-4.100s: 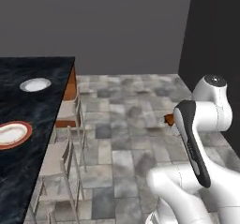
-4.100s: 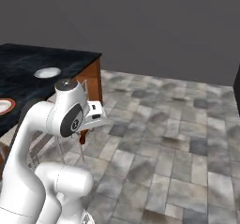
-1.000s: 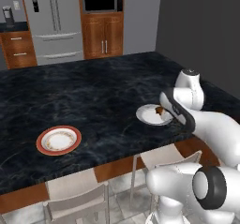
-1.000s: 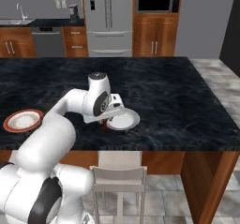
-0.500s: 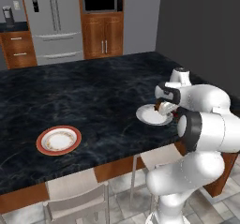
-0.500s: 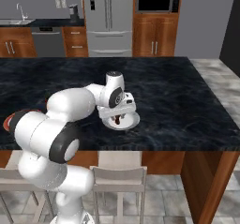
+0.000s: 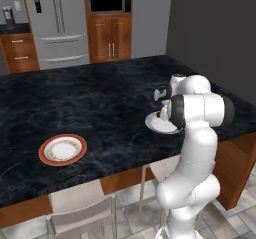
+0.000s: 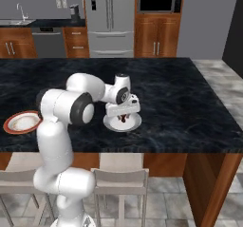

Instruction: Take the chicken drumsticks from the pan and place one on each plate on the dining counter.

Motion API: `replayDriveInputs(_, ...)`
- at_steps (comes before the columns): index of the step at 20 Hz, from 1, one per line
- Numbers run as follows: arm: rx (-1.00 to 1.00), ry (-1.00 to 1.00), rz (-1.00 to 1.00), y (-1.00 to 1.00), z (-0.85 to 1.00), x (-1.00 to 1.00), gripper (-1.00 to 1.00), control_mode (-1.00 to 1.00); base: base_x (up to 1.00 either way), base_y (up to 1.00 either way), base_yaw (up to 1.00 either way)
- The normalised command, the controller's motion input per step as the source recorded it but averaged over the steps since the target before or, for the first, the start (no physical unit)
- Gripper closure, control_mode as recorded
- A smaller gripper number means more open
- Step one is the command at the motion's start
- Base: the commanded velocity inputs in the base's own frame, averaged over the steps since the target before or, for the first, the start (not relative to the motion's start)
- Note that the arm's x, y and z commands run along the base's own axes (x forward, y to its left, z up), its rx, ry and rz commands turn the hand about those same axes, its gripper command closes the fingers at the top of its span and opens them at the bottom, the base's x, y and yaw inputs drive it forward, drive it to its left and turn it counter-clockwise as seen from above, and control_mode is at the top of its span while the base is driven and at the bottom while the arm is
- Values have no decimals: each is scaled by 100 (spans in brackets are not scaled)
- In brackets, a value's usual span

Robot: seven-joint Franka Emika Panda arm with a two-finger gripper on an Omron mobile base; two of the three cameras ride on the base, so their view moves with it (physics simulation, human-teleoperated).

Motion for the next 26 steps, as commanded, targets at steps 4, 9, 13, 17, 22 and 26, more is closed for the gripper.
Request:
replayDriveInputs(4, 0, 0, 0, 0, -58, 52, 100, -100, 0, 0, 0)
replayDriveInputs(9, -3, 0, 0, 0, -64, 29, 100, -100, 0, 0, 0)
replayDriveInputs(13, -6, 0, 0, 0, -58, 13, 100, -100, 0, 0, 0)
replayDriveInputs(17, -5, 0, 0, 2, -32, 6, -100, -100, 0, 0, 0)
replayDriveInputs(22, -2, -1, -2, 14, 18, -1, -100, -100, 0, 0, 0)
replayDriveInputs(26, 0, 0, -6, 0, 24, 0, -100, -100, 0, 0, 0)
